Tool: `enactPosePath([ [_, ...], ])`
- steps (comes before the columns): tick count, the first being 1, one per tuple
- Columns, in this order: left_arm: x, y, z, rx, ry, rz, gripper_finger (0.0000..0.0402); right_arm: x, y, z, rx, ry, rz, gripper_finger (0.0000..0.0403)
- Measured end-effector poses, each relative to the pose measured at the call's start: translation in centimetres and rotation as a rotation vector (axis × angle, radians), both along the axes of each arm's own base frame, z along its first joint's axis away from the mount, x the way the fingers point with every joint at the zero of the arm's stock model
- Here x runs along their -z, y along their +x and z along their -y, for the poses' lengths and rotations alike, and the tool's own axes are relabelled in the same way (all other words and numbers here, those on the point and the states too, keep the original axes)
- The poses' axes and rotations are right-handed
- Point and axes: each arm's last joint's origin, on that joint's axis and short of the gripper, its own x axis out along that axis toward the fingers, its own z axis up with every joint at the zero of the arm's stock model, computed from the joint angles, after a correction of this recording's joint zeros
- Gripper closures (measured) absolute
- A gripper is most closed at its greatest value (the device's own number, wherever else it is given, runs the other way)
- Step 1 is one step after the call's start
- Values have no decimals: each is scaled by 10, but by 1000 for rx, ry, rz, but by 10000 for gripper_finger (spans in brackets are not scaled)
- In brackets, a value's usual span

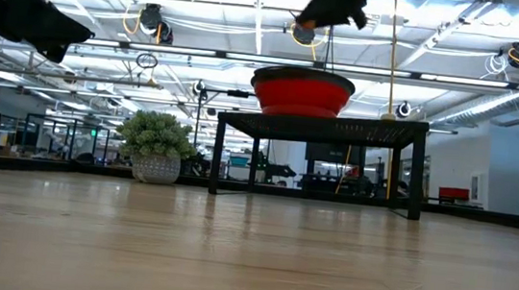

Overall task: Pick & Place Fruit
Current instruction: Put the orange pear into the red strainer bowl on the shelf

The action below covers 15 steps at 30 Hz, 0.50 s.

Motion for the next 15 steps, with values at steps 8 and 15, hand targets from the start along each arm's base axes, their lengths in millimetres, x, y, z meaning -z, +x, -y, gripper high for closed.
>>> enactPosePath([
  [8,0,0,-1,-34,-14,3,376,13,-17,36,172,-63,-190,290],
  [15,0,0,-1,-41,-22,4,376,20,-19,58,167,-8,-208,284],
])
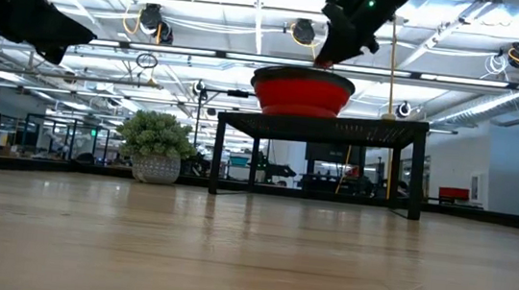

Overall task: Pick & Place Fruit
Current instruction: Put the orange pear into the red strainer bowl on the shelf, then return to Home Position

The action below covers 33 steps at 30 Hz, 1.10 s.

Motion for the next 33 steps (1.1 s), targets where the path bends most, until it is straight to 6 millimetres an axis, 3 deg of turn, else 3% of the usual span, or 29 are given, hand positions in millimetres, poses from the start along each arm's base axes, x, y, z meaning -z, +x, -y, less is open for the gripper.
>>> enactPosePath([
  [19,0,0,0,-16,4,-3,376,30,11,18,-55,50,-141,266],
  [33,0,0,0,-15,11,-4,376,27,14,18,-58,30,-106,232],
])
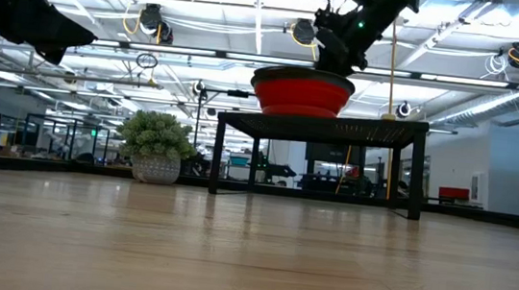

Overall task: Pick & Place Fruit
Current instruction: Return to Home Position

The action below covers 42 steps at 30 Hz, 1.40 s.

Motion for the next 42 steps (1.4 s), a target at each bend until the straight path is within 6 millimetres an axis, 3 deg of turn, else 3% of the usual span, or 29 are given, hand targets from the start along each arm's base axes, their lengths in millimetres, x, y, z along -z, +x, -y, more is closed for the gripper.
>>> enactPosePath([
  [7,0,0,0,0,0,0,376,-26,3,-27,-82,-57,147,263],
  [17,1,0,0,6,38,-8,376,-38,10,-81,-223,-21,219,395],
  [30,0,0,0,6,44,-8,376,-39,15,-143,-380,54,254,402],
  [42,0,0,0,8,52,-6,376,-38,-3,-148,-471,125,216,402],
])
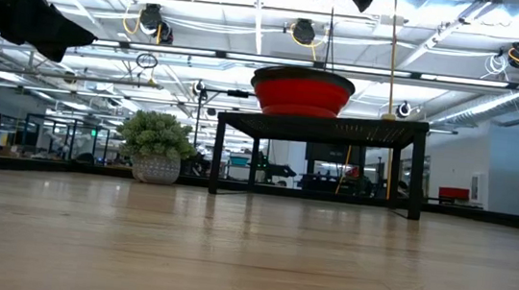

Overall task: Pick & Place Fruit
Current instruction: Return to Home Position

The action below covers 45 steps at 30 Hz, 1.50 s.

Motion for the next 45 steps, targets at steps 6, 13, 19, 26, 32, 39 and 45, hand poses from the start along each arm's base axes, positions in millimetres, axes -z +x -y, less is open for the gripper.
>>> enactPosePath([
  [6,-1,0,0,-1,-9,8,376,21,-20,3,6,49,112,403],
  [13,-2,0,0,-1,-9,16,376,42,-66,3,18,82,201,403],
  [19,-3,0,0,-1,-9,34,376,61,-105,3,-22,49,231,403],
  [26,-4,0,0,-1,-11,37,376,77,-138,3,-52,63,286,403],
  [32,-4,0,0,-1,-11,37,376,87,-159,3,-53,65,342,403],
  [39,-4,0,0,-1,-9,37,376,104,-173,3,-54,69,437,403],
  [45,-4,1,0,-1,-10,37,376,123,-179,3,-51,86,522,403],
])
